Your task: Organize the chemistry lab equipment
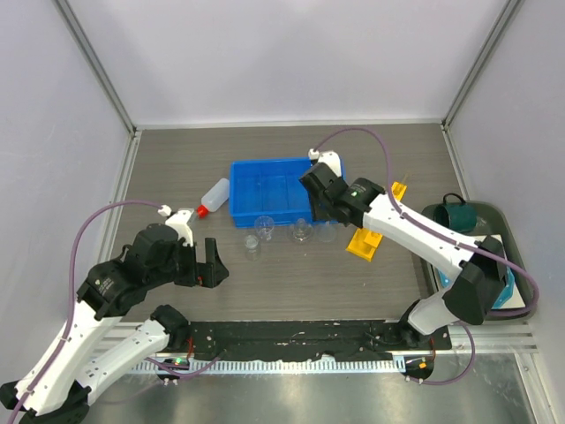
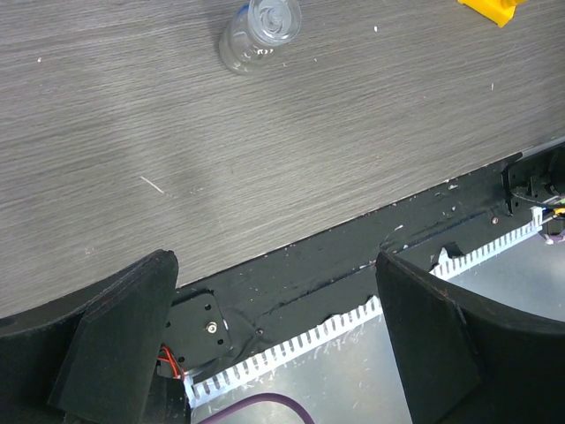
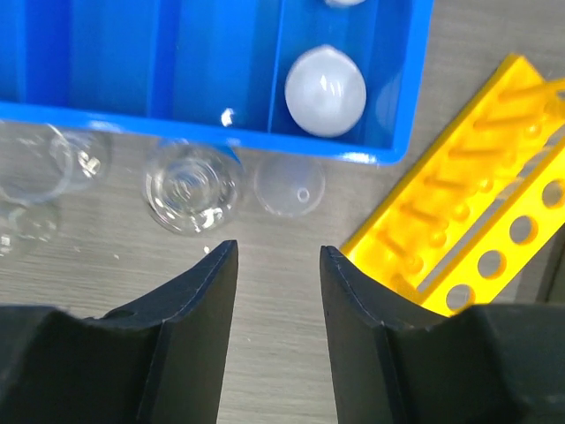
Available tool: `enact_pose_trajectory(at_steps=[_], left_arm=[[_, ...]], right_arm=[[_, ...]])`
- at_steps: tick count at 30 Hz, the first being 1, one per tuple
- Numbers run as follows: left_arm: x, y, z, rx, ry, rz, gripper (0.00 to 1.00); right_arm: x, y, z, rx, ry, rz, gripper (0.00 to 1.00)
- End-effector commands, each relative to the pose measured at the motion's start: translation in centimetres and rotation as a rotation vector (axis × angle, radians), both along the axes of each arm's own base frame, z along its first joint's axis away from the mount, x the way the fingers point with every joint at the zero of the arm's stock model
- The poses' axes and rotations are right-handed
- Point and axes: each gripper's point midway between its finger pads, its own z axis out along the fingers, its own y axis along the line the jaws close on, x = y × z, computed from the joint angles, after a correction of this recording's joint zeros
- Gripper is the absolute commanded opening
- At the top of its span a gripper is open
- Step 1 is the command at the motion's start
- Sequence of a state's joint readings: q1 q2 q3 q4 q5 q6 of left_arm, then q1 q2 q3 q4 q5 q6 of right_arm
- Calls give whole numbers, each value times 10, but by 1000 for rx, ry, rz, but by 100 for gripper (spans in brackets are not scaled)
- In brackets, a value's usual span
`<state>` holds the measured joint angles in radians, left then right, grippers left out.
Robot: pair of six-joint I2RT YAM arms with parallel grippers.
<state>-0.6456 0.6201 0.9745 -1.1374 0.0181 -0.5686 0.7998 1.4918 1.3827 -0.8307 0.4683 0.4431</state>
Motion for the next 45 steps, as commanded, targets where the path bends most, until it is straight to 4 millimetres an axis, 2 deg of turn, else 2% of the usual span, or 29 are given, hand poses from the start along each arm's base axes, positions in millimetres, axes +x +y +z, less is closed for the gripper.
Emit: enact_pose_trajectory(at_steps=[1,5,10,19,25,29,36,39,40,42,43,45], left_arm=[[6,-5,5,-27,-37,-7,100],[8,-7,2,-25,-32,-8,100],[10,-8,3,-24,-33,-9,100],[10,-6,6,-19,-41,-9,100],[10,-6,6,-15,-38,-8,100],[10,-6,5,-15,-38,-8,100],[10,-6,6,-14,-37,-6,100],[10,-6,8,-18,-40,-5,100],[10,-6,8,-18,-39,-5,100],[10,-6,7,-16,-37,-5,100],[10,-6,7,-16,-37,-5,100],[9,-5,7,-17,-38,-3,100]], right_arm=[[-2,-2,-19,9,-14,-52,48],[-3,-2,-36,-5,5,-58,51],[5,-3,-53,-51,11,-71,56],[23,-3,-68,-31,35,-88,57],[30,-10,-74,-23,50,-100,57],[32,-16,-84,-26,74,-108,56],[34,-11,-96,-18,101,-97,50],[34,-10,-97,-18,103,-94,39],[35,-10,-96,-16,102,-95,29],[34,-10,-97,-19,105,-95,19],[34,-11,-97,-20,108,-96,10],[33,-11,-96,-20,110,-97,3]])
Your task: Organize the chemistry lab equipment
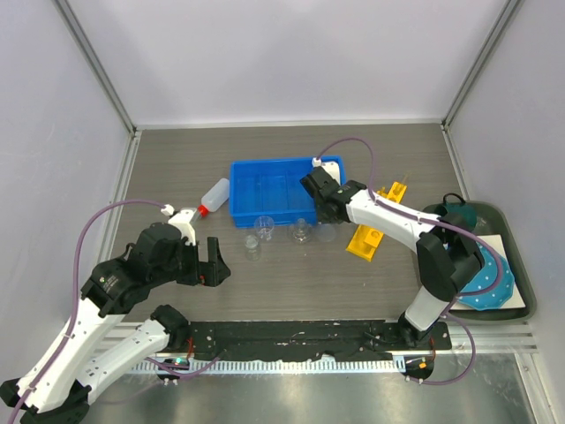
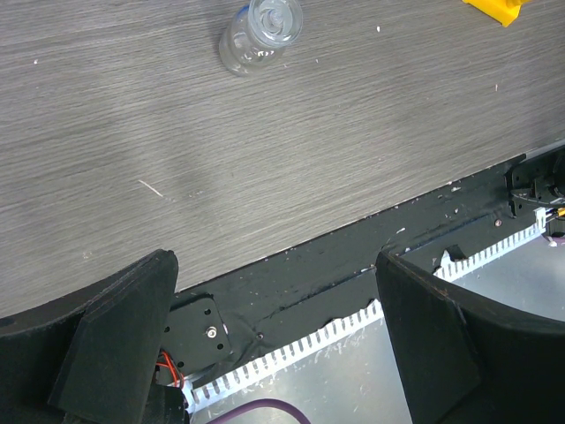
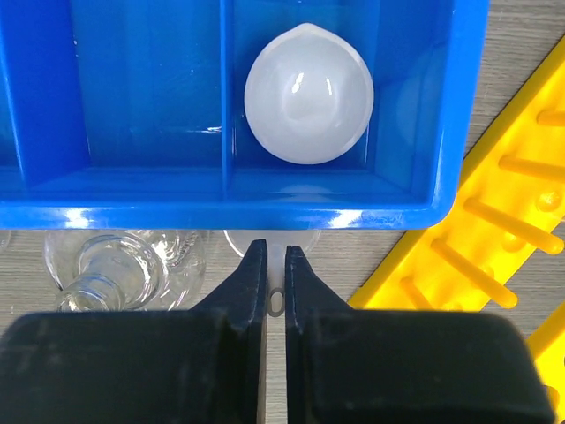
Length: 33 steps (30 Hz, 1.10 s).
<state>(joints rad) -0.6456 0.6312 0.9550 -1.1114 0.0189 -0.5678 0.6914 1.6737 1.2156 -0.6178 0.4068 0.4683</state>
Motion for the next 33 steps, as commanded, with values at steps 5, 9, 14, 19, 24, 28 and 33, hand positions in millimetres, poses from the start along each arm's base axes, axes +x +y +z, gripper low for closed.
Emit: enact_pose_trajectory(at_steps=[5,9,14,19,24,28,33], left_arm=[[5,-3,17,-30,-50,-3,100],[4,-2,19,-36,-53,-4,100],[2,-2,23,-52,-63,-2,100],[0,-4,26,-71,-64,-3,100],[0,-3,28,-71,-66,1,100],[-1,-2,29,-65,-61,1,100],[-2,2,32,-51,-64,6,100]], right_arm=[[4,-1,19,15,-36,-9,1],[-2,-3,45,36,-63,-2,1],[-13,0,83,43,-91,26,1],[-13,11,151,90,-179,63,1],[-3,29,183,135,-207,106,1],[27,47,202,143,-260,97,1],[67,73,192,143,-254,88,1]])
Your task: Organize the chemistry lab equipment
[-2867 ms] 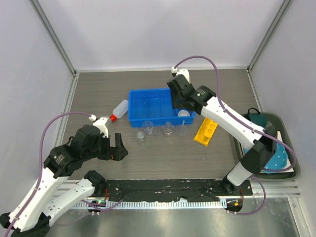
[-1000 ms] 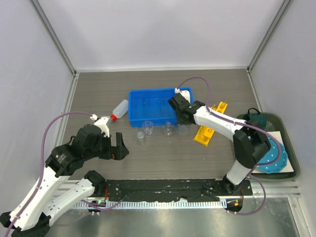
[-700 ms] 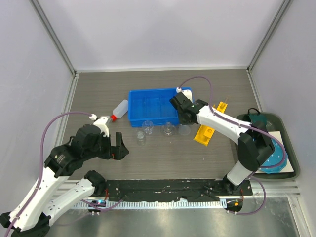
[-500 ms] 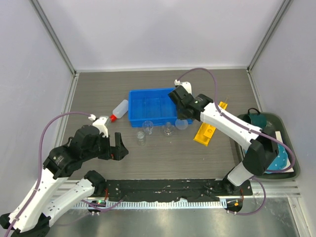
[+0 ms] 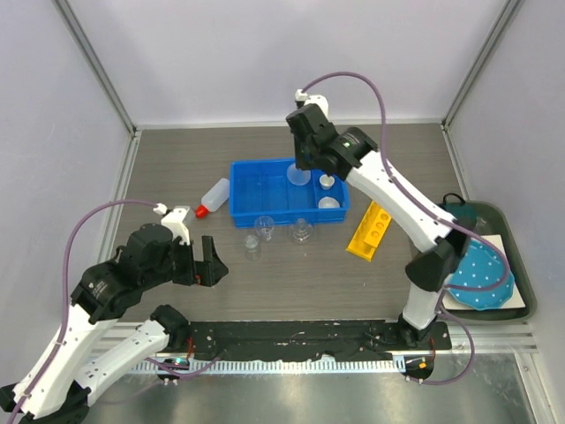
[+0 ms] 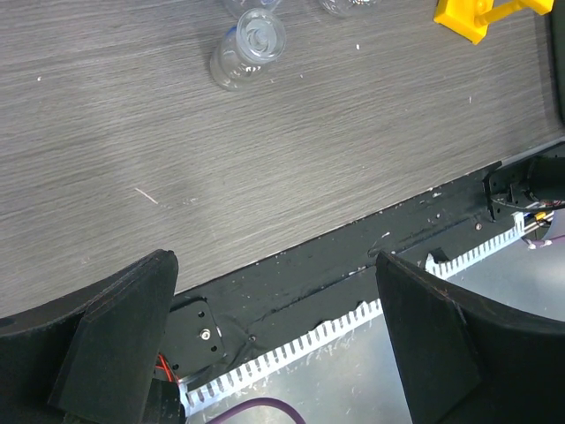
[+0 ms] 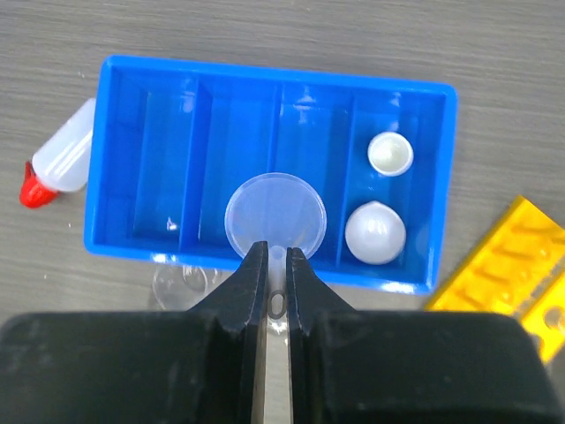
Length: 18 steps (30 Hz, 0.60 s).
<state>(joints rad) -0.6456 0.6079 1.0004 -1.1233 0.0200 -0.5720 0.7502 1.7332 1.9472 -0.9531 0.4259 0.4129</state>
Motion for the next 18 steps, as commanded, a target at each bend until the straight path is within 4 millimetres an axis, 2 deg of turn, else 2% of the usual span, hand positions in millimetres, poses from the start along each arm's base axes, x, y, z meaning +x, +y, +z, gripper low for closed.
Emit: enact_pose_trajectory(at_steps=[1,4,6,7,18], left_arm=[[0,2,13,-9,-23,7,100],[0,3,14,-5,-20,7,100],[0,3,14,-4,-21,8,100],[0,3,15,-6,-23,8,100],[2,2,13,-1,-17,11,100]], right_arm=[[34,16,-15,-27,17,-2,1],[52,23,-30,-29,42,-8,1],[60,24,-33,-21,46,-15,1],[64,24,-43,-32,63,-18,1],[90,11,-83,-44,122,-44,1]])
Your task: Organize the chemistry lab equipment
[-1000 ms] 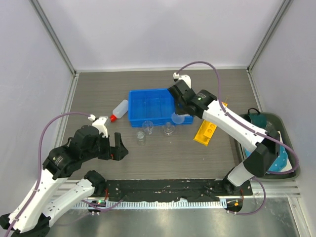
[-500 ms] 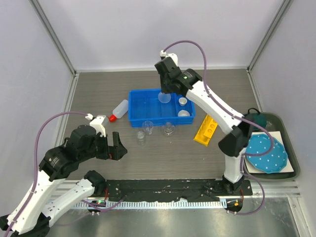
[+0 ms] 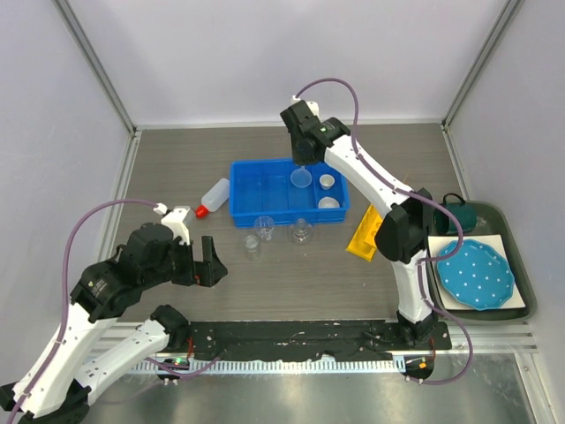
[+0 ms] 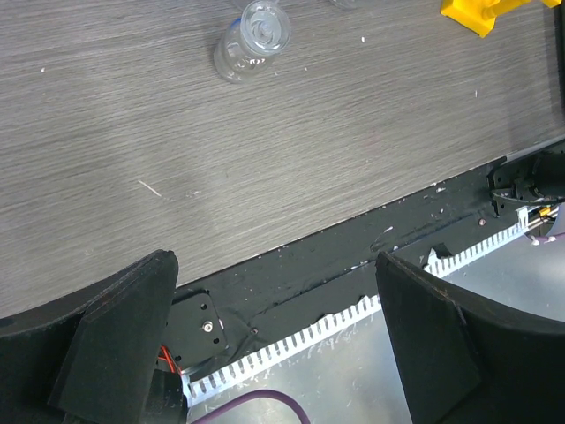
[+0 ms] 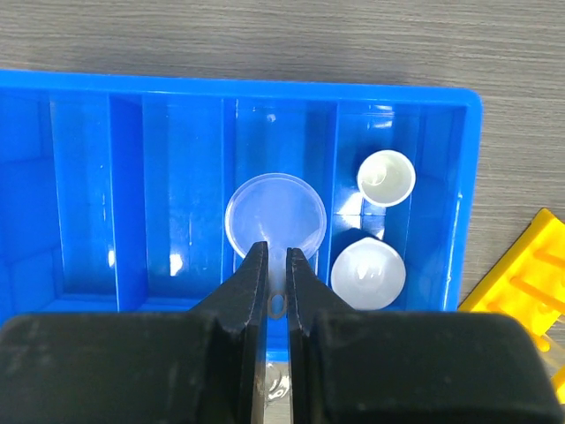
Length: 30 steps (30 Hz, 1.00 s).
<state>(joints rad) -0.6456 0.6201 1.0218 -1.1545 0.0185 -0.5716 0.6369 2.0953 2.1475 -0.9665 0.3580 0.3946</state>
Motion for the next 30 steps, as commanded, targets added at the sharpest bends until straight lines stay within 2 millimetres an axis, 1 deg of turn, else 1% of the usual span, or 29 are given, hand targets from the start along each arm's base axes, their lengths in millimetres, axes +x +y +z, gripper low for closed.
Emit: enact_pose_trajectory(at_steps=[1,2,8,9,11,12,15,21,22,23,25,26,30], left_arm=[[5,0,11,-15,-33,12,100],[5,0,11,-14,-31,11,100],[5,-1,10,-12,-23,13,100],[6,-1,10,-9,-22,14,100],[6,-2,10,-9,-20,13,100],[7,-2,9,-8,-19,13,100],[12,0,9,10,-26,33,100],[16,-2,10,13,-25,40,100],[16,-2,10,11,-25,41,100],[16,-2,10,12,-26,42,100],[17,-1,10,14,-27,44,100],[17,-1,10,15,-28,45,100],[18,-2,8,18,-22,46,100]], right_arm=[[16,2,10,46,-41,3,1],[18,3,3,43,-31,5,1],[30,3,-15,57,-13,-4,1],[32,3,-21,55,-1,-4,1],[35,3,-27,59,3,-6,1],[38,3,-33,57,12,-6,1],[41,3,-41,54,20,-3,1],[52,1,-54,56,20,-10,1],[53,0,-55,53,20,-12,1],[54,0,-61,49,28,-13,1],[57,-2,-63,45,29,-16,1],[57,-2,-68,37,35,-16,1],[60,-3,-76,25,35,-18,1]])
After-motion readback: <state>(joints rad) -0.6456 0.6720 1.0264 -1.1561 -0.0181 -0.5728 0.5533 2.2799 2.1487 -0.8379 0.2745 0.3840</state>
